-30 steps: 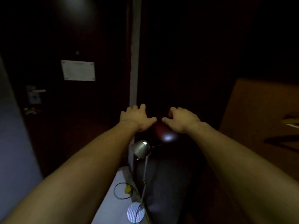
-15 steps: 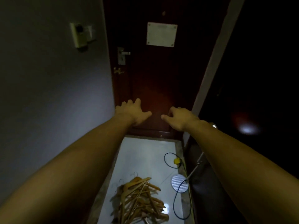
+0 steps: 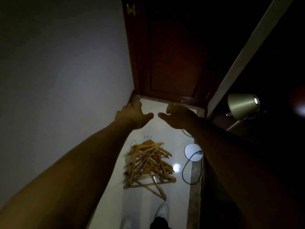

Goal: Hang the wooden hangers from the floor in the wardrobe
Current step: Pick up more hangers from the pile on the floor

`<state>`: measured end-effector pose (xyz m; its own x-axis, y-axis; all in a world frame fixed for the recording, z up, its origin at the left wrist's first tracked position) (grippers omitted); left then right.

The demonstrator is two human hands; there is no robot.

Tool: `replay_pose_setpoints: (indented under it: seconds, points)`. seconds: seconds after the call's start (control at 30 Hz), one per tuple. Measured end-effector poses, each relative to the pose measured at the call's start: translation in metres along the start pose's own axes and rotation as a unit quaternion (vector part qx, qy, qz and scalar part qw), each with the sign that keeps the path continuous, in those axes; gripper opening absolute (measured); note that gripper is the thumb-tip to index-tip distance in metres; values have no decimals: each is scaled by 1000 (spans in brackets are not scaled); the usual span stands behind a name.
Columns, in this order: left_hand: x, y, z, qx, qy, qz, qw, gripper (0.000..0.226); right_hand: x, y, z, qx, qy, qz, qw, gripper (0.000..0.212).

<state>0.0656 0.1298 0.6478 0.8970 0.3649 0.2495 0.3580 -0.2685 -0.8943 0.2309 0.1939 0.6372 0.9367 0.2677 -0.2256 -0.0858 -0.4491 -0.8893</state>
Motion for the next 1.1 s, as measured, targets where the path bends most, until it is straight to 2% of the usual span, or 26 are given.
replay_pose_setpoints:
  seconds: [0.17, 0.33, 0.5, 0.63, 0.73, 0.93, 1.1]
  points:
    - [-26, 59, 19, -56, -29, -30, 998, 81, 14, 55, 27, -42, 0, 27, 999, 62]
    - [-62, 138, 49, -126, -66, -84, 986, 84, 39, 171, 41, -124, 16, 60, 990, 54]
    - [-103, 238, 89, -203, -73, -86, 973, 74, 74, 292, 47, -198, 130, 113, 965, 52]
    - [-136, 317, 114, -255, -85, -65, 961, 69, 87, 372, 63, -261, 137, 133, 946, 55]
    - [-162, 371, 133, -285, -88, -58, 953, 68, 105, 423, 79, -275, 179, 165, 930, 54]
    - [-213, 464, 172, -308, -123, -62, 941, 70, 146, 520, 97, -293, 251, 128, 914, 46]
    - [-244, 529, 216, -303, -135, -73, 940, 67, 154, 591, 135, -317, 243, 123, 908, 42]
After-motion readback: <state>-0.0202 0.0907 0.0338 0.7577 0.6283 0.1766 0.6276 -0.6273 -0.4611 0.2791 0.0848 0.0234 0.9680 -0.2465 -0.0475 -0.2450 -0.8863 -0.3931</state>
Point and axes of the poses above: each hand's wrist, its own z-axis towards the middle knuckle, its own y-axis out of the palm, x = y × z, the point moved 6 cm from there along z, towards the middle knuckle, and after that the axes turned 5 degrees about y, right-handed, at the moved point
